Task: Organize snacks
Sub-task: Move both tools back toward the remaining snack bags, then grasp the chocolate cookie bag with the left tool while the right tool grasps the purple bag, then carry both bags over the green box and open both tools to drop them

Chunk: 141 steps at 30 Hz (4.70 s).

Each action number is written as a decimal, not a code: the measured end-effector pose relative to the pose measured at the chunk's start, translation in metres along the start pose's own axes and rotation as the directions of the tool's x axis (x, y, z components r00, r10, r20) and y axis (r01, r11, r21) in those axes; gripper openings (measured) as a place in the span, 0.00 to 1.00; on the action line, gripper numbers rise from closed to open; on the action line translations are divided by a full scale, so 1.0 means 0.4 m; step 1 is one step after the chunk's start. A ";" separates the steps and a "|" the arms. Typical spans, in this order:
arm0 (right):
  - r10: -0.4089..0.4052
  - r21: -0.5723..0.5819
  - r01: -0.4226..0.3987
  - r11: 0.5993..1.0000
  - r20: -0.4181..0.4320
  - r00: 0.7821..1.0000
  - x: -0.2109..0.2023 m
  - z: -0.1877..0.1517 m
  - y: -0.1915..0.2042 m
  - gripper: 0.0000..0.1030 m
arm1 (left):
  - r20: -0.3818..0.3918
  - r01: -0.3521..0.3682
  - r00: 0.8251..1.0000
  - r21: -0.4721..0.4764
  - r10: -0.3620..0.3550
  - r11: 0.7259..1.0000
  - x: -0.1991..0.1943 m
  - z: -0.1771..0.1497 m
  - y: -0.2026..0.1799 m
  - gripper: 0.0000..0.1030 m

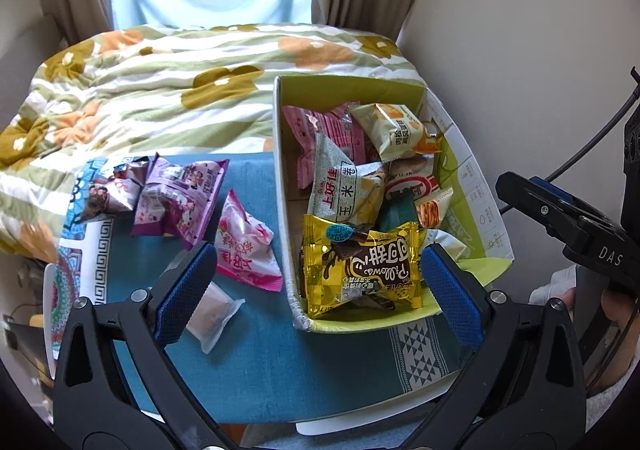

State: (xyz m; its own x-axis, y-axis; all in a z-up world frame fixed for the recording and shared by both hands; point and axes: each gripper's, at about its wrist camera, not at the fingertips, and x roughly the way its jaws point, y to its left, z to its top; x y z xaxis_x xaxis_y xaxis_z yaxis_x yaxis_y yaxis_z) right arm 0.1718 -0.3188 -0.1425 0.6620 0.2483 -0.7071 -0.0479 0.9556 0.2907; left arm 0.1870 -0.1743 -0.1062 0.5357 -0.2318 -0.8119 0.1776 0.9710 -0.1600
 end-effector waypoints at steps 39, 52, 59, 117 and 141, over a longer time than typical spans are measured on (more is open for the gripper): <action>0.009 0.006 -0.008 1.000 -0.195 0.981 0.510 0.052 0.601 1.00 | -0.205 -0.064 0.978 -0.194 0.024 0.979 0.220 0.172 0.883 0.98; -0.075 0.097 0.109 0.989 -0.303 0.950 0.690 0.006 0.580 1.00 | -0.381 0.043 0.919 -0.161 -0.103 0.986 0.518 0.156 0.859 0.98; -0.082 0.099 0.120 0.988 -0.321 0.943 0.716 -0.010 0.573 1.00 | -0.399 0.050 0.911 -0.139 -0.102 0.989 0.561 0.114 0.859 0.71; -0.042 -0.034 0.041 0.999 -0.009 0.999 0.205 0.133 0.438 0.65 | -0.062 0.103 0.993 -0.022 -0.104 0.994 0.117 0.284 0.401 0.61; 0.014 0.012 -0.013 1.000 -0.085 0.996 0.083 0.104 -0.028 0.65 | -0.108 0.081 0.991 0.006 -0.079 0.997 0.285 0.291 -0.050 0.99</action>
State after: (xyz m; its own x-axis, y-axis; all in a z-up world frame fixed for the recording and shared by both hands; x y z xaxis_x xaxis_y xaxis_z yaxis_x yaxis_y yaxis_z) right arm 0.2253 -0.3277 -0.1425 0.5956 0.2743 -0.7550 -0.0475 0.9503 0.3077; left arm 0.3405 -0.2271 -0.1302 0.4278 -0.3005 -0.8524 0.2248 0.9488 -0.2217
